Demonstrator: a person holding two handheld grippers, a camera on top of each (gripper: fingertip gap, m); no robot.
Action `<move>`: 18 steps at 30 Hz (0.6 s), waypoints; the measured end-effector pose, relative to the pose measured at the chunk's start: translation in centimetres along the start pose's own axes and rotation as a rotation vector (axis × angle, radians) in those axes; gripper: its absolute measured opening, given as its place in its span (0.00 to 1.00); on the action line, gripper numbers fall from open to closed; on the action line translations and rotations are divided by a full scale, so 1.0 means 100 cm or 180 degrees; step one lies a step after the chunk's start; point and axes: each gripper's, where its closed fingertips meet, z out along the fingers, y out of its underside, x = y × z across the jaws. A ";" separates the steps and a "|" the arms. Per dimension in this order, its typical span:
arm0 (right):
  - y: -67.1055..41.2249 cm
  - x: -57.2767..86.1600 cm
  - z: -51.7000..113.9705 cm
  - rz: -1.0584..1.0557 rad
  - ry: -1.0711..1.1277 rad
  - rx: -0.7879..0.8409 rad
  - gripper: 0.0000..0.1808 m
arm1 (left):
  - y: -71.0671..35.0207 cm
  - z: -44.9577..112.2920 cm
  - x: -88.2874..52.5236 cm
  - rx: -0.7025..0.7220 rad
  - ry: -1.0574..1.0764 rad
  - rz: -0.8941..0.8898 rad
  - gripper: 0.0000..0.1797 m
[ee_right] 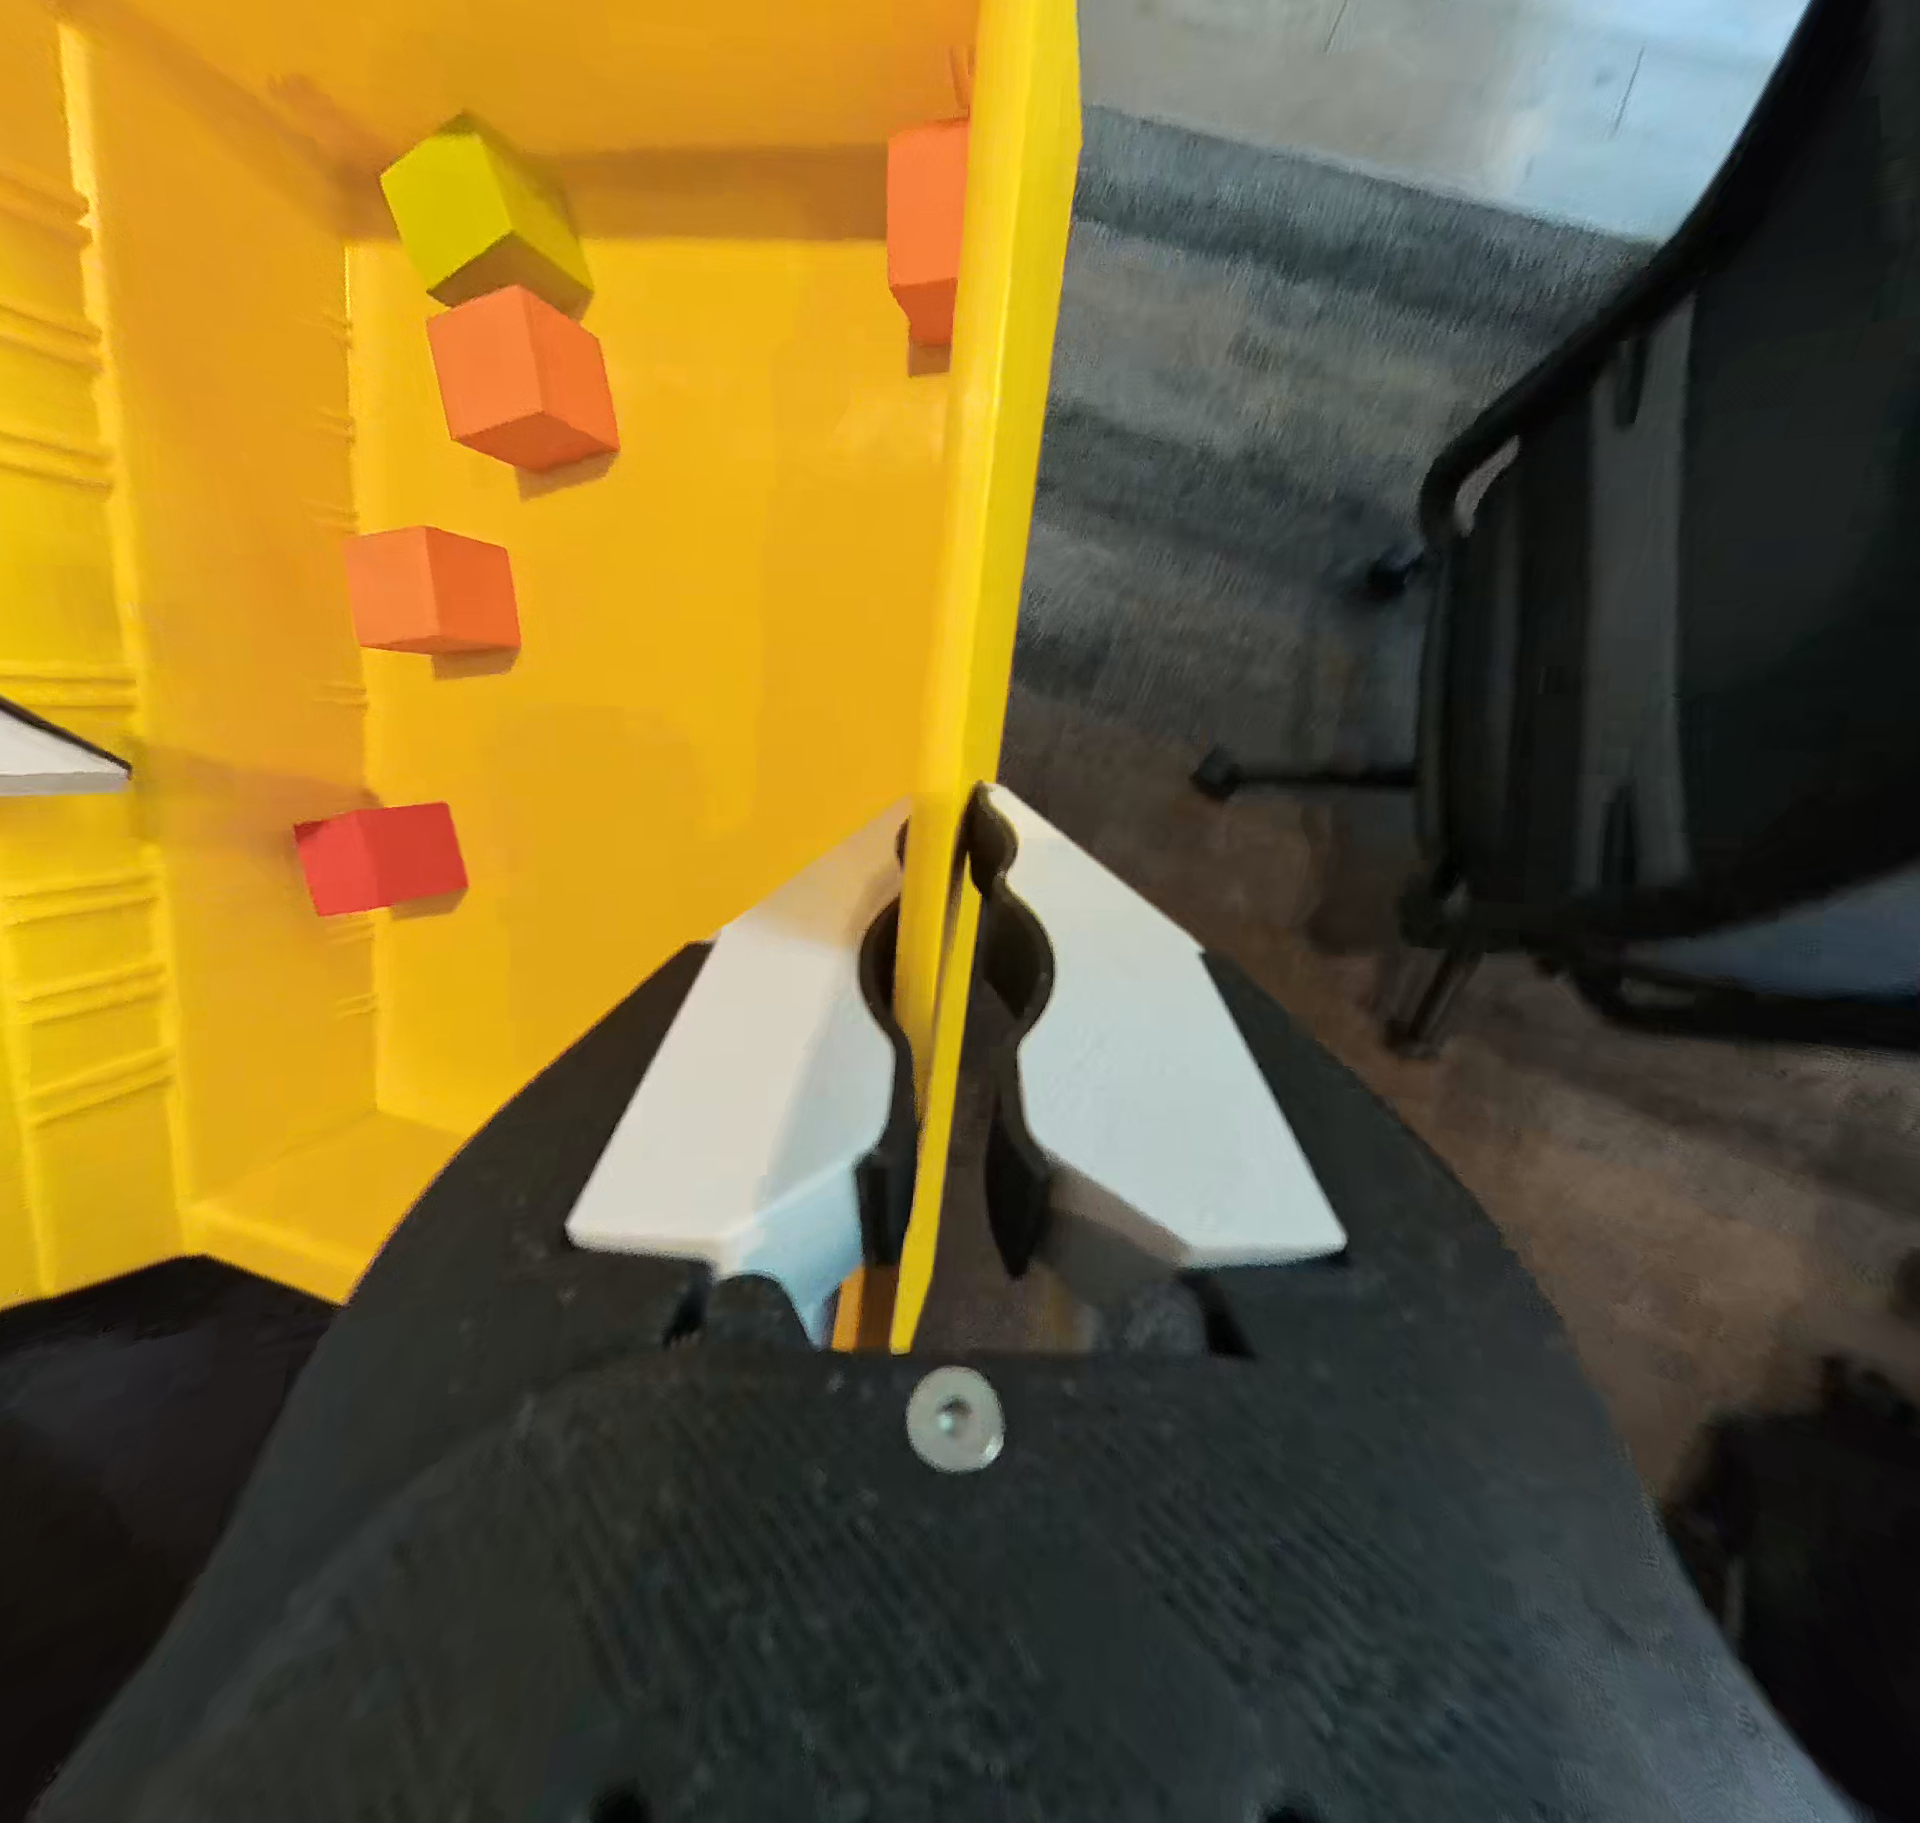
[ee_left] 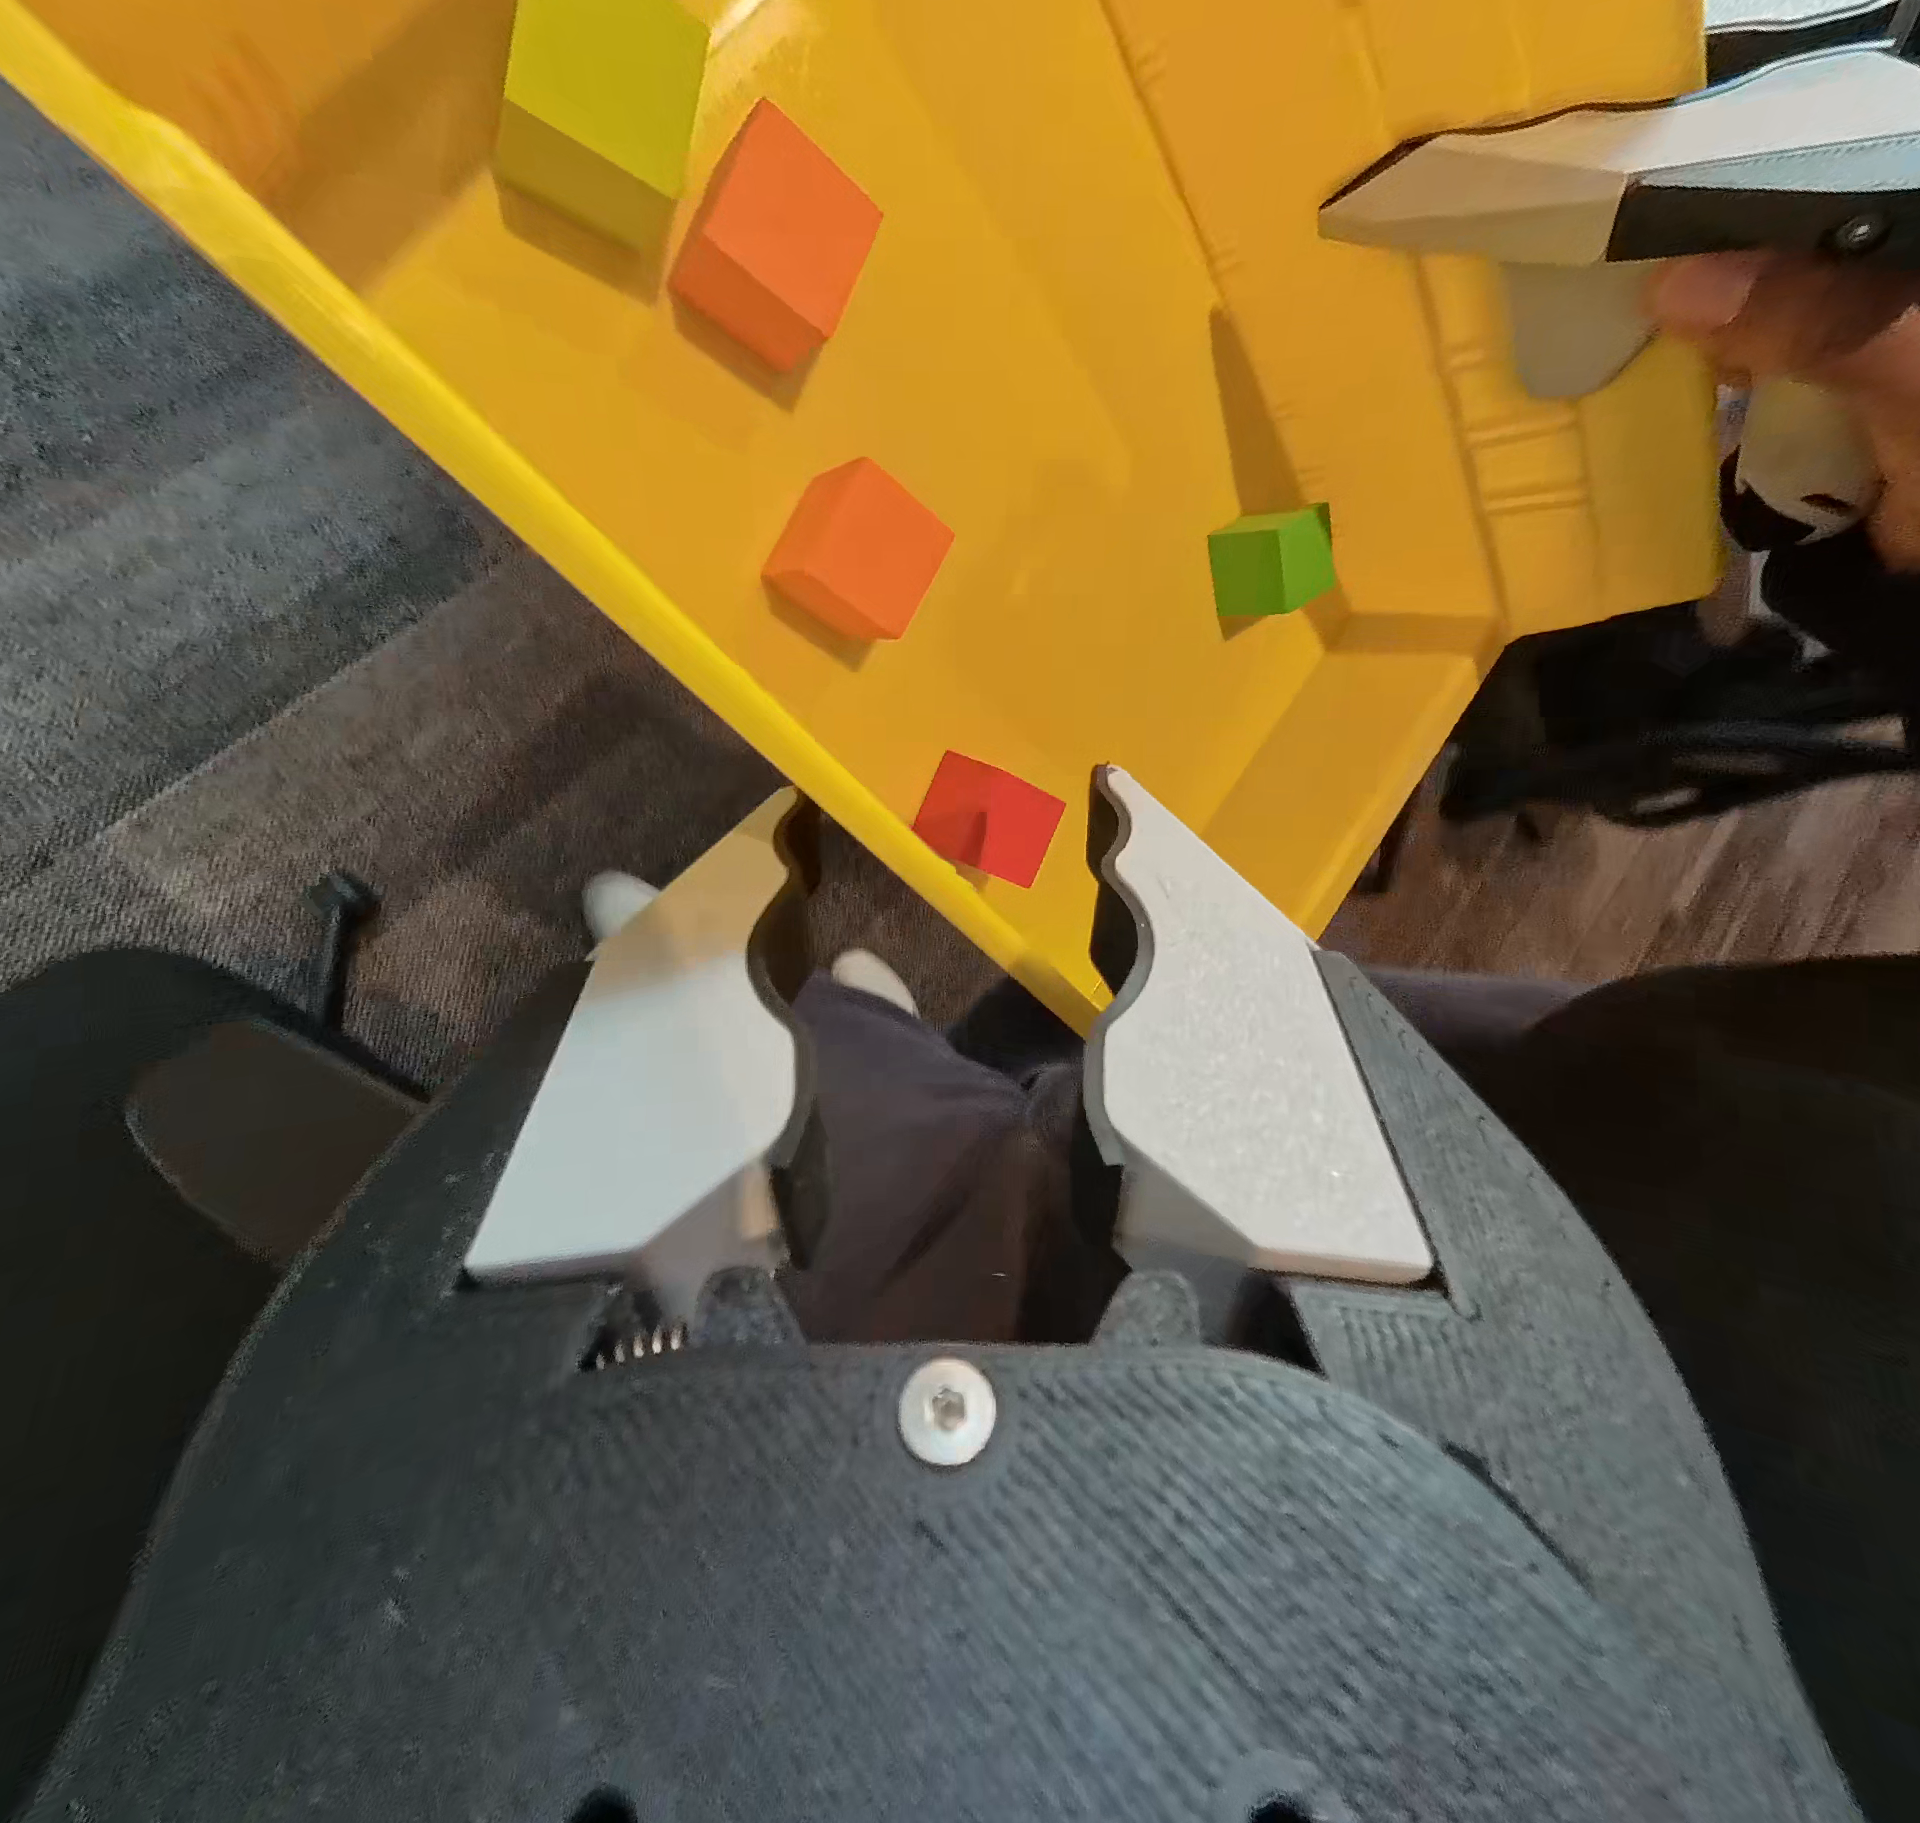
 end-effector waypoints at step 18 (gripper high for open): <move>-0.460 0.182 0.421 -0.0075 0.0031 0.0035 0.02 | -0.451 0.121 -0.471 -0.0453 -0.0234 -0.0174 0.16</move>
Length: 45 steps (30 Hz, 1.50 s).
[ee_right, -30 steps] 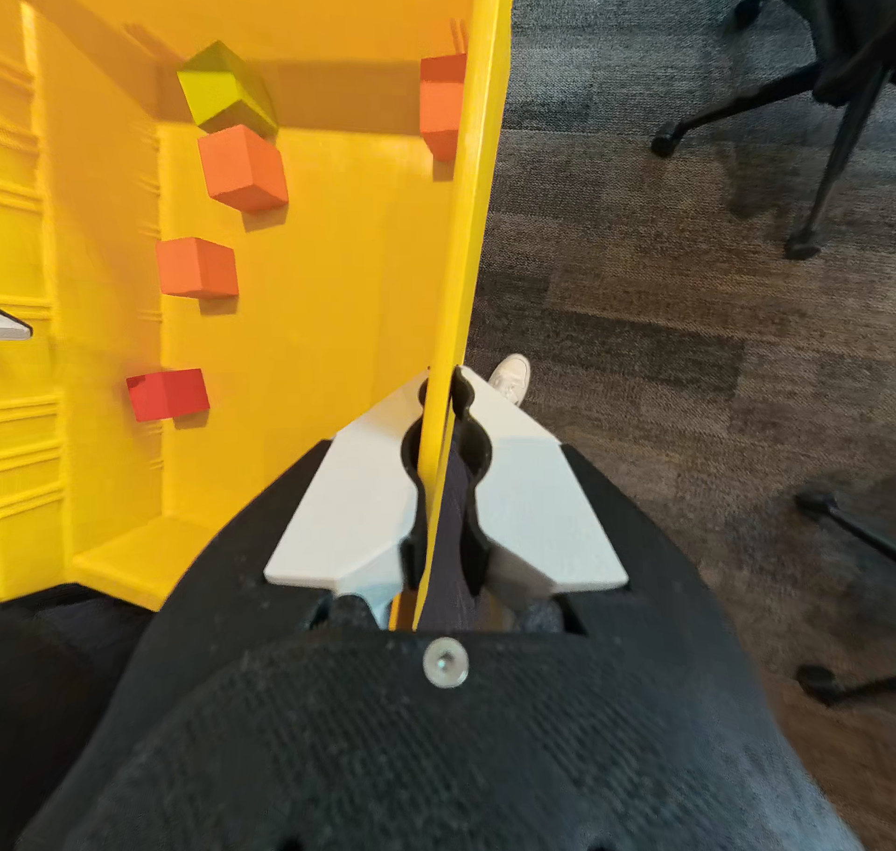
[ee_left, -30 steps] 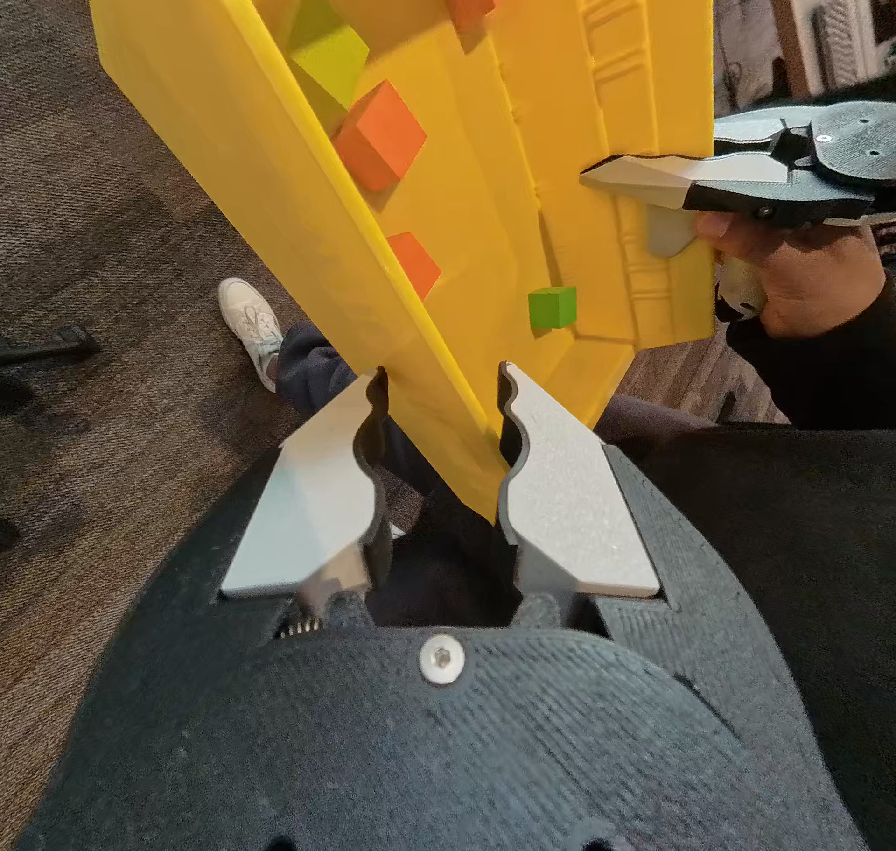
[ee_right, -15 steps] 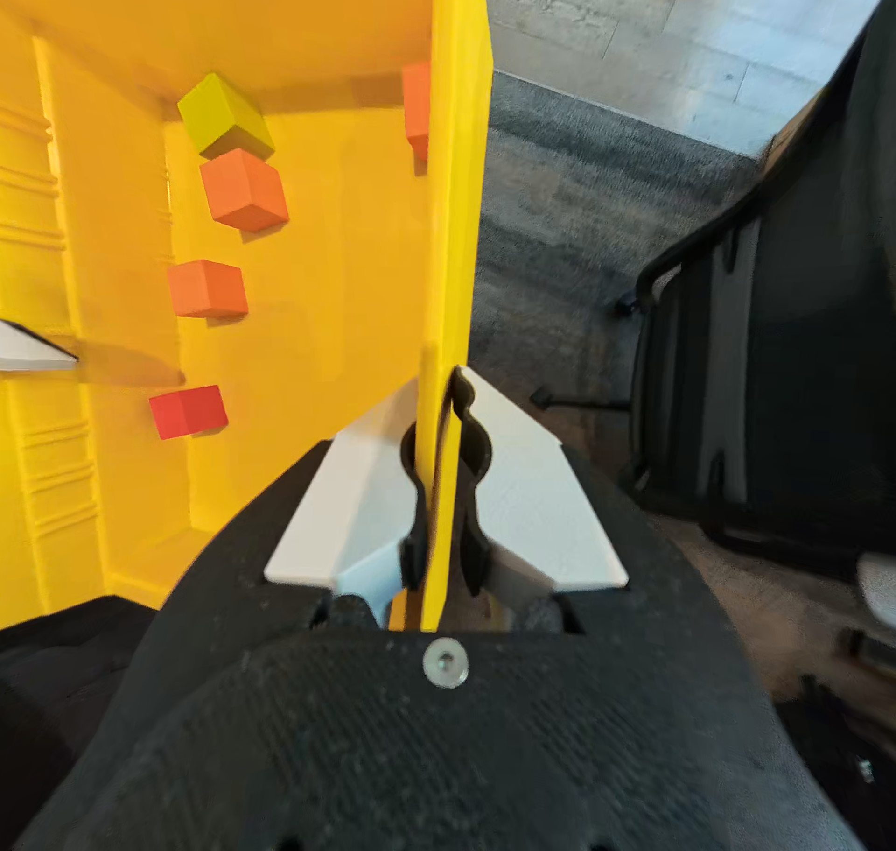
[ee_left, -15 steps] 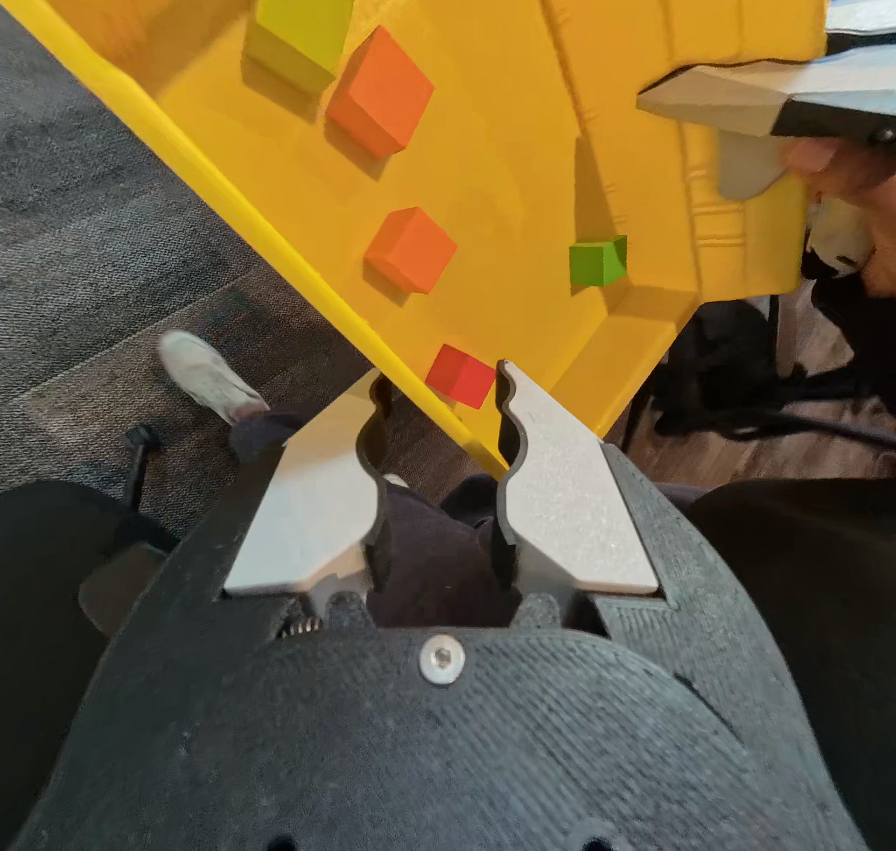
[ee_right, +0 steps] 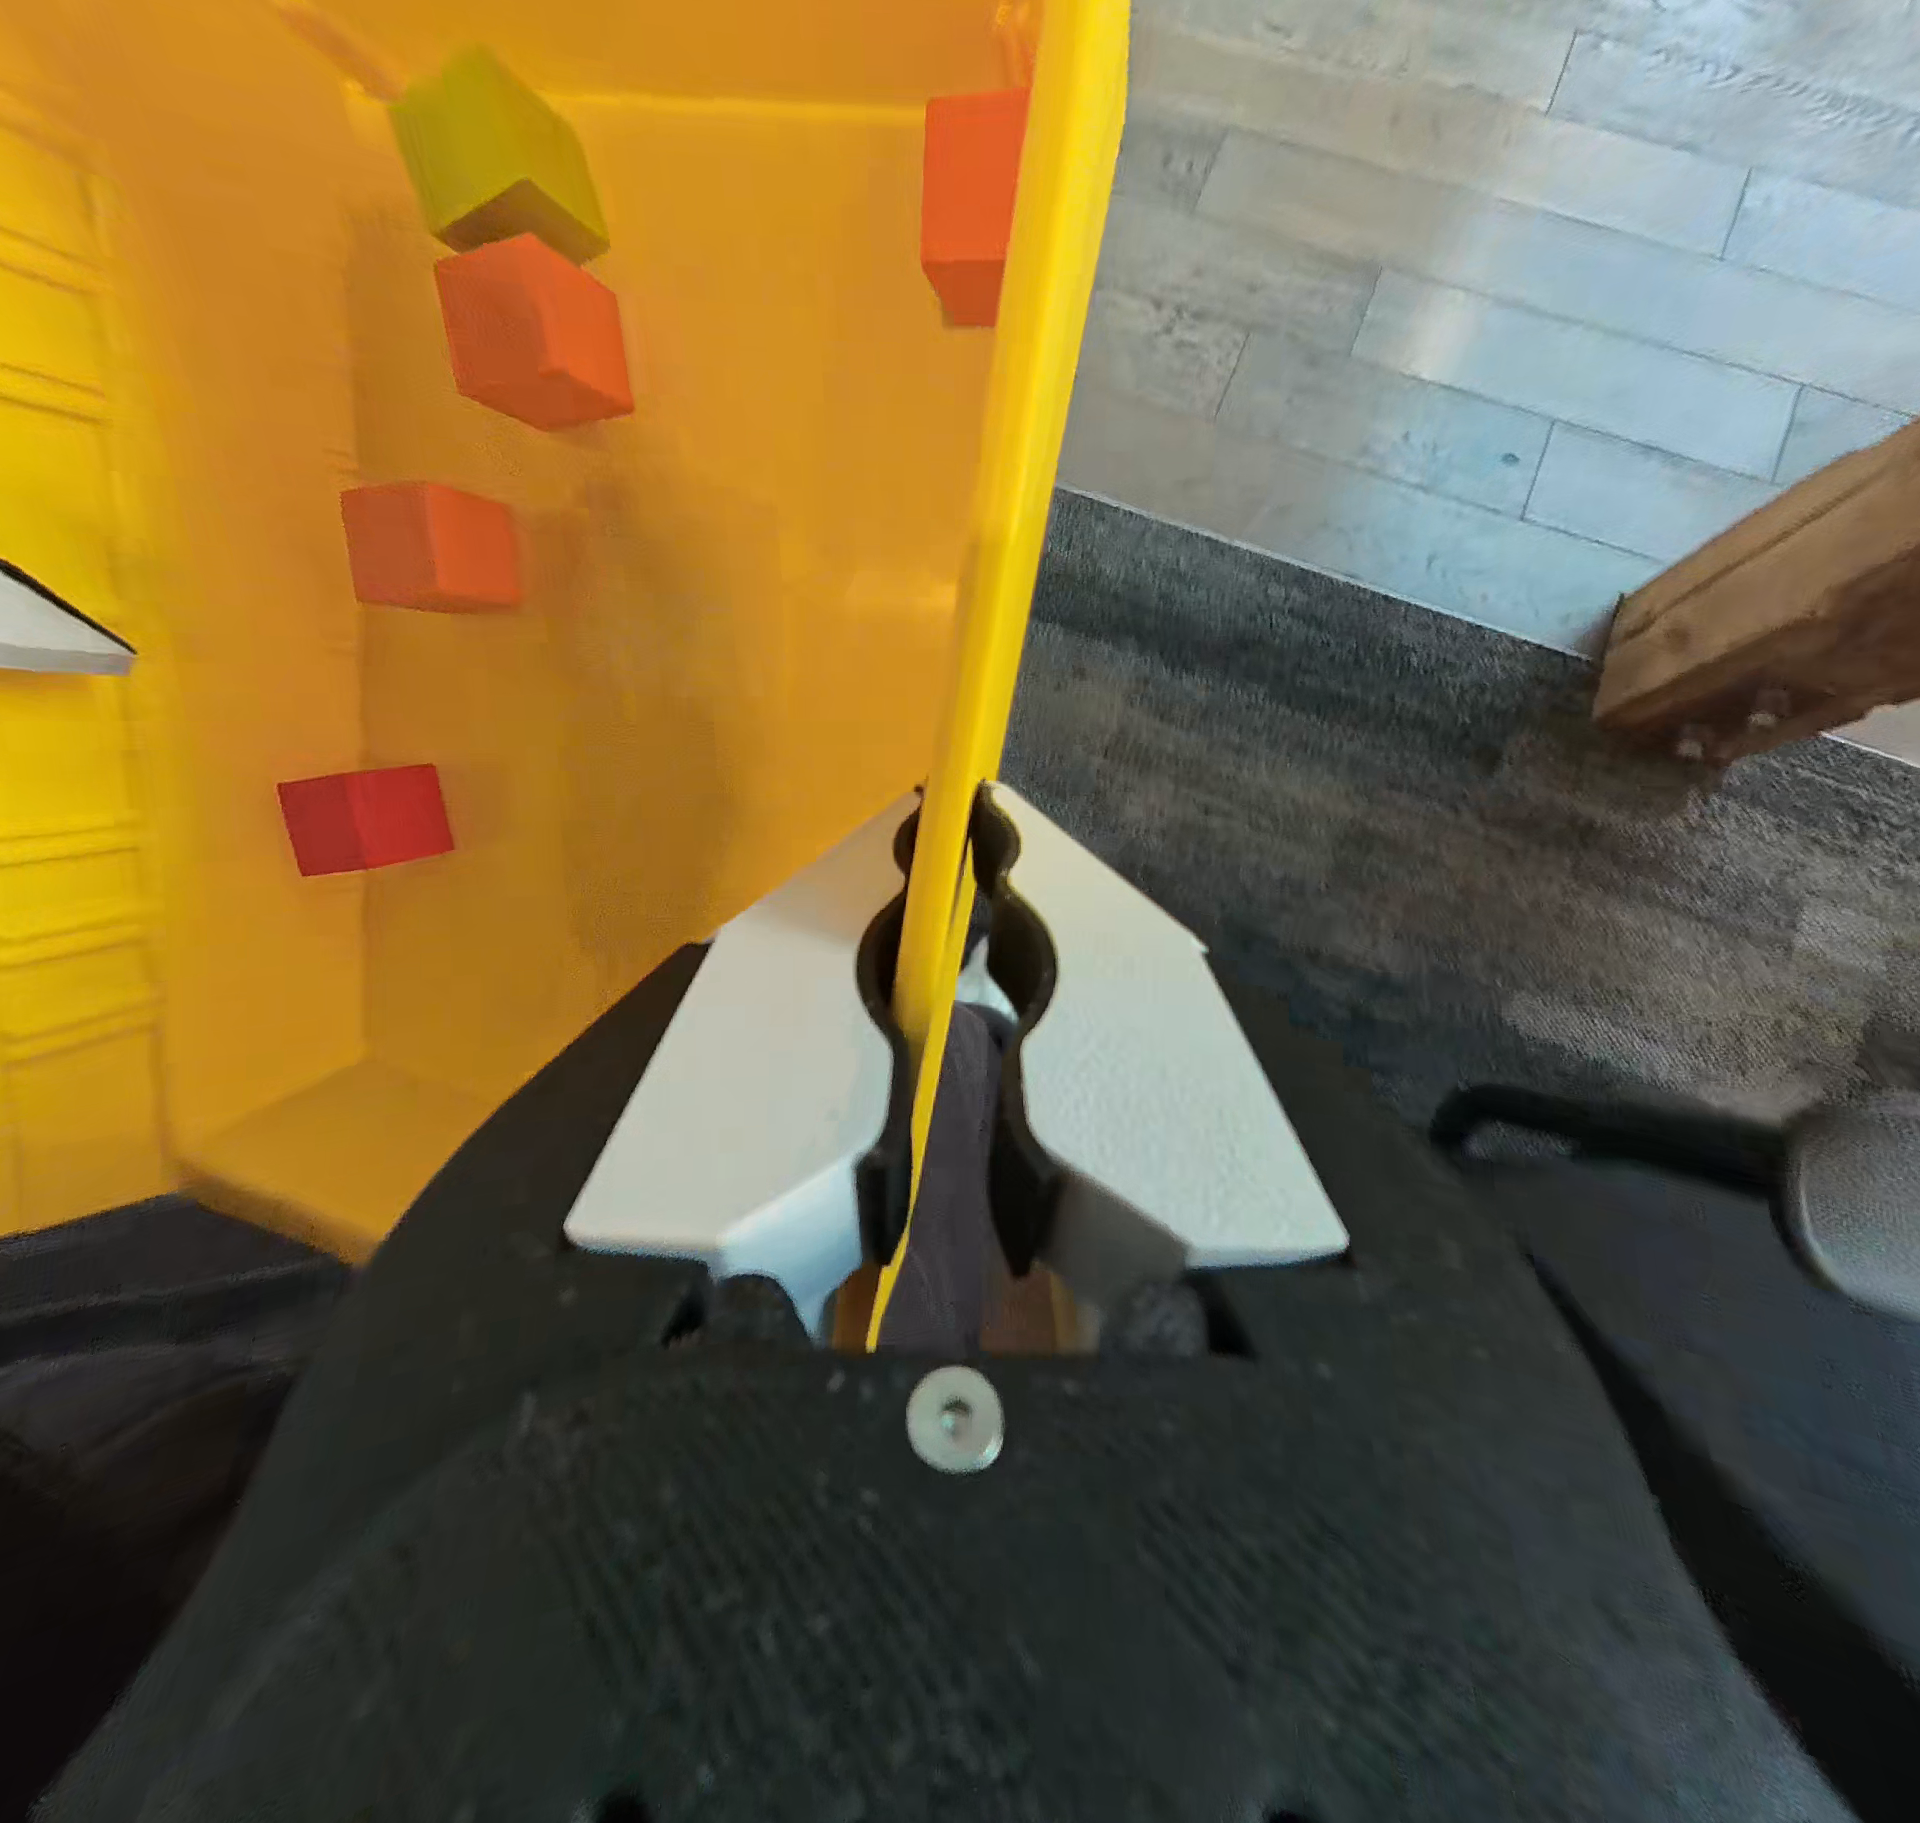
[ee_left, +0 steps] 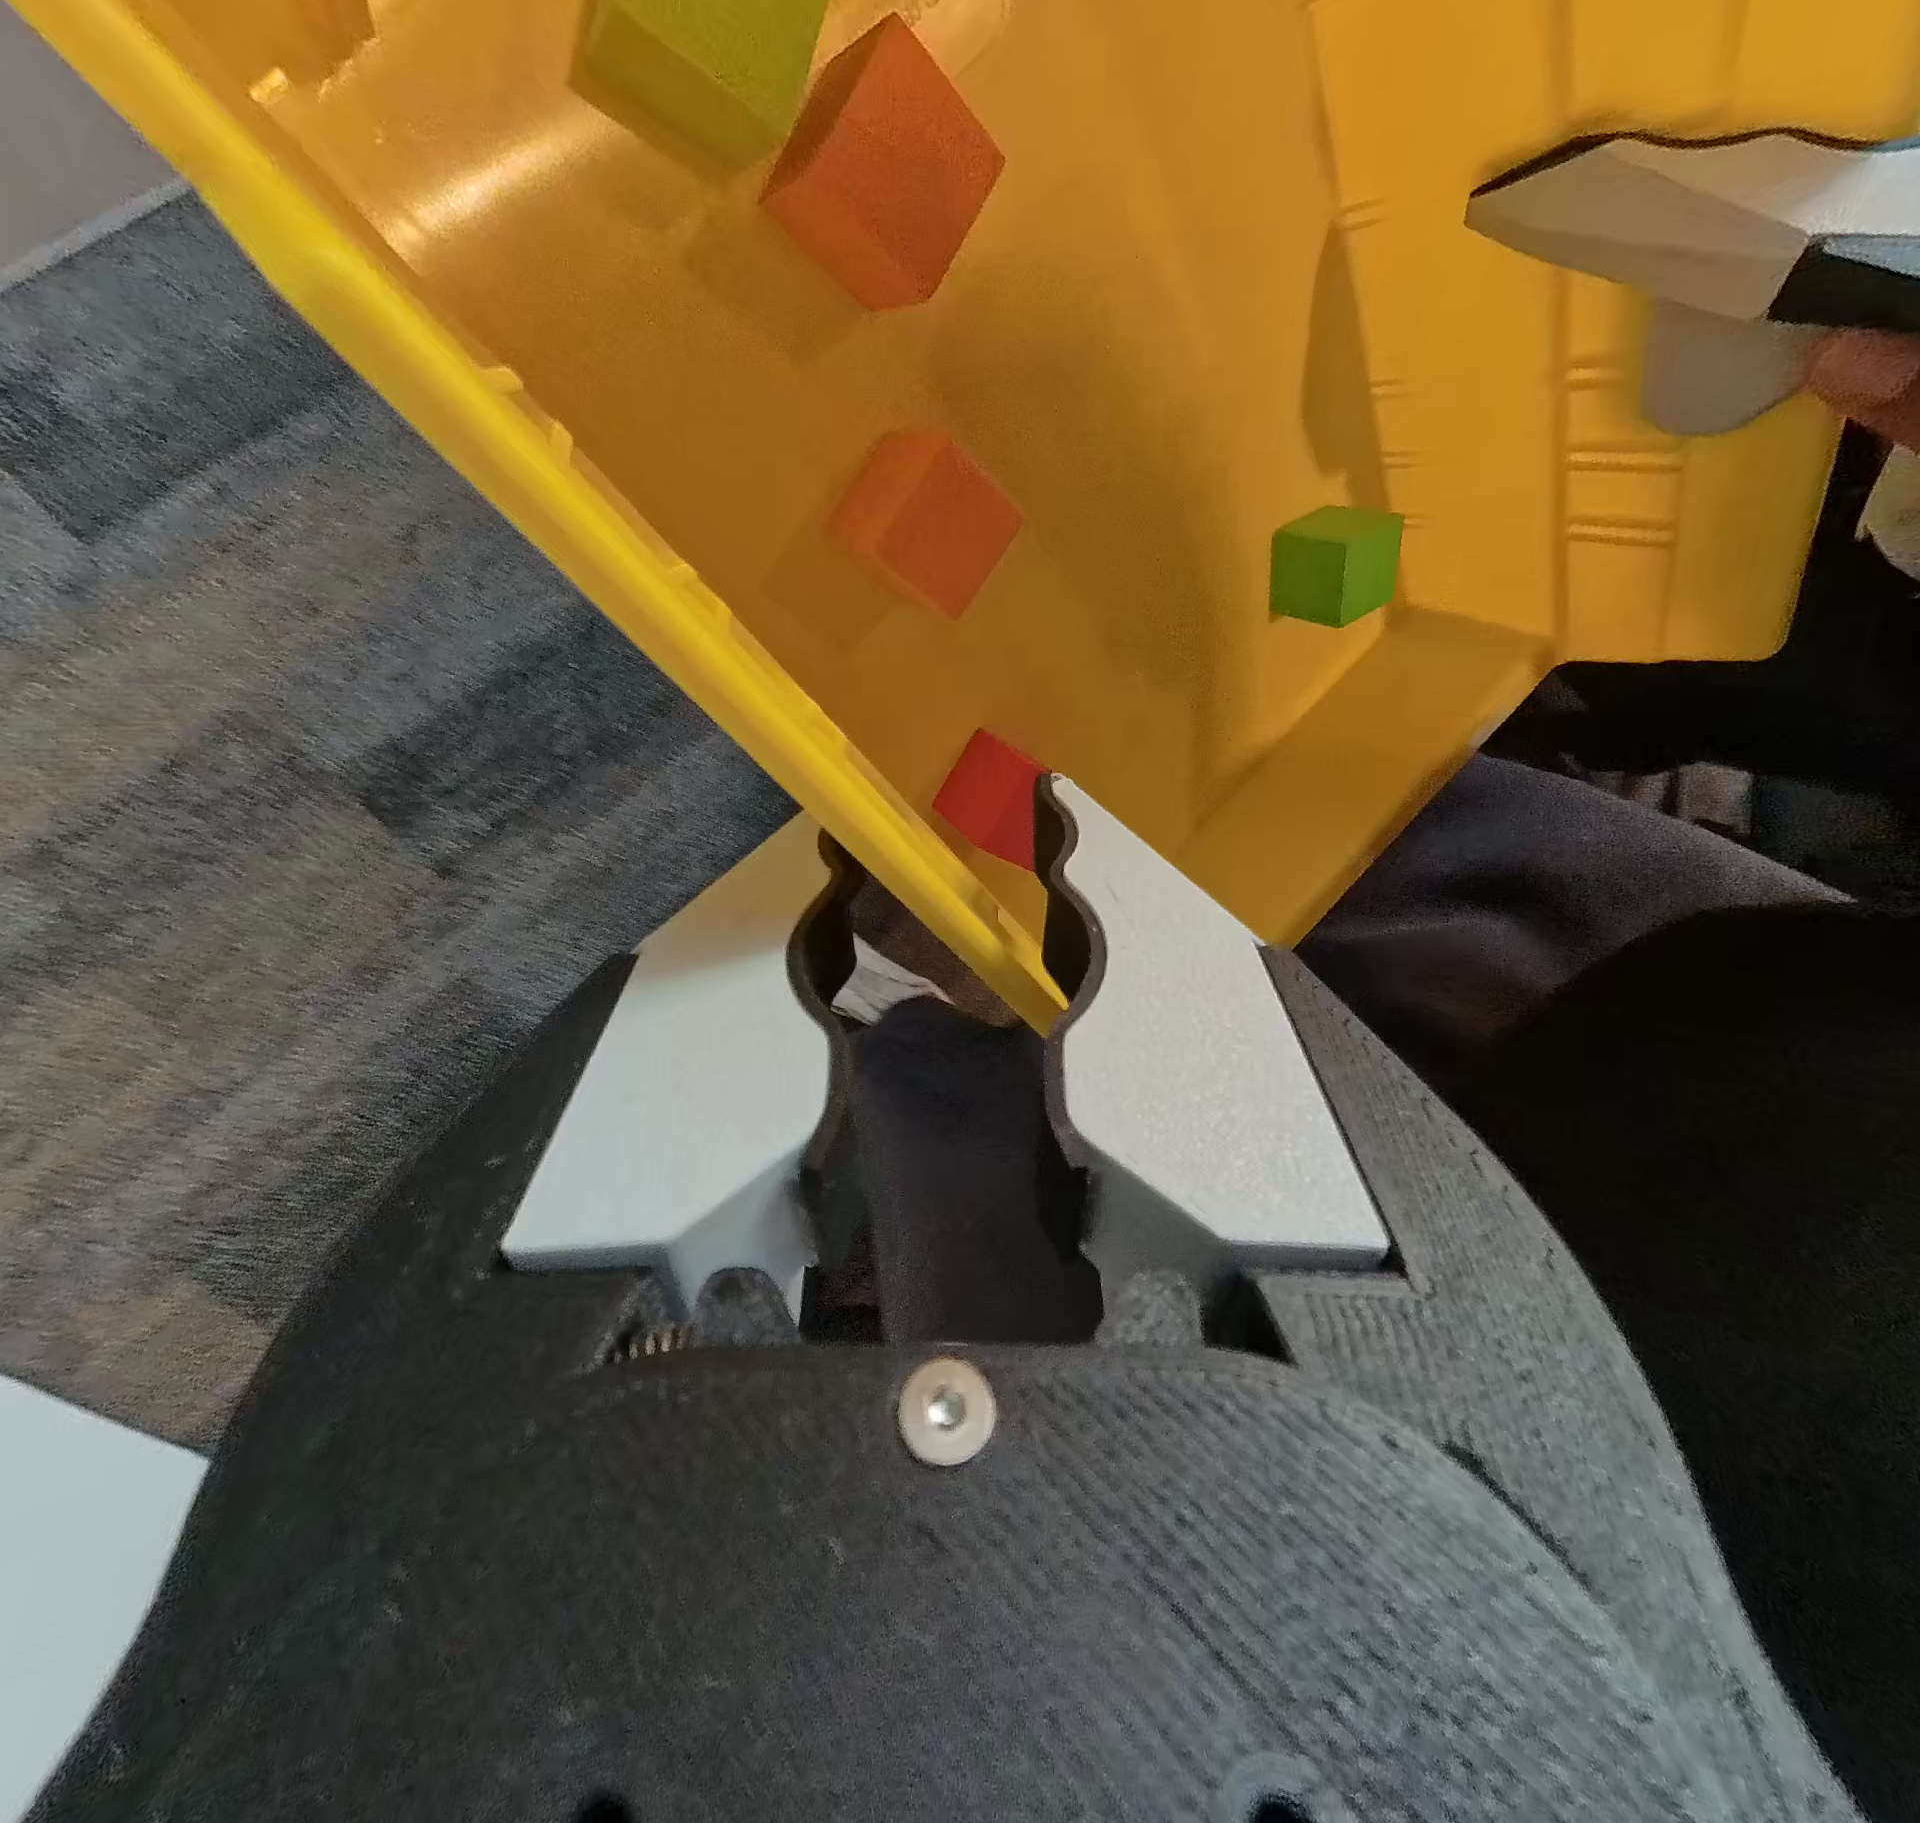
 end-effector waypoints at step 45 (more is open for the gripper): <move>-0.798 1.151 0.678 0.2284 0.1030 0.0117 0.02 | -1.523 0.596 -0.371 -0.0759 0.0614 0.1673 0.20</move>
